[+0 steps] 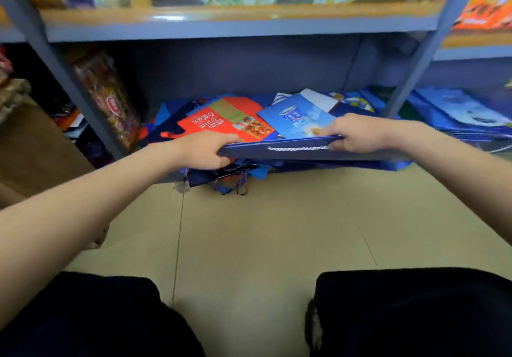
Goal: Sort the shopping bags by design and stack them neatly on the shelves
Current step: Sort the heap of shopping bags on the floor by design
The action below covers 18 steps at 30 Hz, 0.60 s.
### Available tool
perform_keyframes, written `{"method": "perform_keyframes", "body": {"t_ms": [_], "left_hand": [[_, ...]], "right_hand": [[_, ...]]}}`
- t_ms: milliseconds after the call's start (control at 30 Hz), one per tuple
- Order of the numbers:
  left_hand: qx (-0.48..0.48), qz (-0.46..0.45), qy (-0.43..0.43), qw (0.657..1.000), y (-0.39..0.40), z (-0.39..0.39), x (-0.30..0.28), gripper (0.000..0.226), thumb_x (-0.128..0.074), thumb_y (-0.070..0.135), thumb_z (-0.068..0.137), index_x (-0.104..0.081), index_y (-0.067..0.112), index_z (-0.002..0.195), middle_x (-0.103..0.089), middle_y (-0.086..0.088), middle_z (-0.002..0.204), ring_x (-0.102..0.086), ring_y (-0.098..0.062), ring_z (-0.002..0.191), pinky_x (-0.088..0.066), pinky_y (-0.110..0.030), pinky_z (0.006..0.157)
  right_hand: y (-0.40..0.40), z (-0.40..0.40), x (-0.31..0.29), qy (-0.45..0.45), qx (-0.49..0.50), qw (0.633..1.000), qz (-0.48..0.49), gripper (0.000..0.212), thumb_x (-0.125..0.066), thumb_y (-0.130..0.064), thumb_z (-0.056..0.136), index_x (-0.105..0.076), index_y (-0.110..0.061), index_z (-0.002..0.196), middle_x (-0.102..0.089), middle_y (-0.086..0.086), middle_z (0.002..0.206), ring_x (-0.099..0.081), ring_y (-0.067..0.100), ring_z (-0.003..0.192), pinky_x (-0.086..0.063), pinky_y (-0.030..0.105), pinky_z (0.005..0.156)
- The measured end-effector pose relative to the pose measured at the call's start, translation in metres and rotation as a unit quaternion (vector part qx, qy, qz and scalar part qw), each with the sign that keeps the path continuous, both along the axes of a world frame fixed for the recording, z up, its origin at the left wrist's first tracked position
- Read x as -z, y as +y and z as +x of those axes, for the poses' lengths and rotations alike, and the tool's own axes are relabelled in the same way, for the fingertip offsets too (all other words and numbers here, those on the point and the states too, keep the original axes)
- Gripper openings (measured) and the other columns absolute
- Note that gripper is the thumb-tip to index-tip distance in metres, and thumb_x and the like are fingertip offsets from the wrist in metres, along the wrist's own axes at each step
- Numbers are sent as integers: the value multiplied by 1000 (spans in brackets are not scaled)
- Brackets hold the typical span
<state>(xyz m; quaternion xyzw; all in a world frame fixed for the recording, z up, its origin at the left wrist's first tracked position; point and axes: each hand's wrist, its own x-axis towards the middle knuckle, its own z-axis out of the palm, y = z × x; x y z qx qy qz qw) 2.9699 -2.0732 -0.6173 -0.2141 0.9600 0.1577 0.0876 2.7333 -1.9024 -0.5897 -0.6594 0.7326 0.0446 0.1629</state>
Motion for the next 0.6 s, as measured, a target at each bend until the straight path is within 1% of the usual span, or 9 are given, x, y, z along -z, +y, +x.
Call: {"method": "perform_keyframes", "body": {"t_ms": [33,100,167,200,267,300,367,433,600], "left_hand": [[15,-20,8,1000,8,-10,5,36,-53,16,92,-51,17,128,-61,-5,120,-55,-25,105,-41,-28,82],[52,-17,25,998,25,-31,18,29,-49,18,95,-54,15,123,-63,-9,115,-55,-28,103,-42,-33,82],[80,-13,44,996,40,-55,31,27,-46,18,97,-54,14,122,-62,-10,115,-55,-29,105,-42,-34,83],[88,-18,55,994,48,-68,38,30,-44,18,98,-53,15,126,-61,-9,118,-54,-29,108,-42,-34,85],[98,-26,67,993,66,-92,57,36,-39,21,100,-49,23,134,-57,-5,122,-51,-27,115,-43,-36,89],[104,-29,63,992,78,-103,68,39,-37,22,101,-46,27,138,-55,-3,125,-50,-27,117,-43,-37,90],[111,-42,42,992,105,-125,90,41,-32,24,102,-38,31,142,-49,2,133,-46,-27,118,-40,-37,91],[107,-47,30,993,130,-144,110,44,-30,20,103,-33,31,145,-43,5,139,-42,-26,119,-37,-37,91],[115,-21,4,993,187,-191,162,46,-32,18,102,-28,27,147,-35,2,144,-34,-27,124,-32,-40,97]], "right_hand": [[12,-7,-2,3,14,1000,-5,25,-52,-5,92,-64,-9,113,-63,3,100,-52,21,94,-29,25,71],[35,-22,-5,14,45,999,6,30,-53,-8,92,-63,-18,118,-57,-4,98,-51,20,98,-28,22,73],[57,-40,-3,13,84,996,8,28,-60,-15,90,-65,-20,117,-62,1,100,-53,19,94,-32,23,74],[67,-50,-1,-4,107,994,3,25,-64,-17,88,-68,-16,112,-66,3,96,-56,17,88,-36,23,72],[88,-66,10,-68,160,985,6,18,-70,-18,84,-72,-13,100,-69,-2,83,-60,7,77,-40,14,68],[98,-72,20,-94,187,978,17,16,-71,-18,82,-72,-14,98,-70,-3,84,-61,6,79,-42,12,71],[114,-82,49,-124,237,963,29,19,-73,-22,81,-71,-20,100,-71,0,97,-64,13,93,-44,19,84],[123,-88,78,-171,289,942,25,28,-74,-30,80,-67,-24,106,-67,2,109,-60,17,106,-42,26,95],[142,-105,138,-244,345,902,90,52,-71,-42,79,-56,-25,126,-52,-2,130,-45,15,125,-32,24,102]]}}
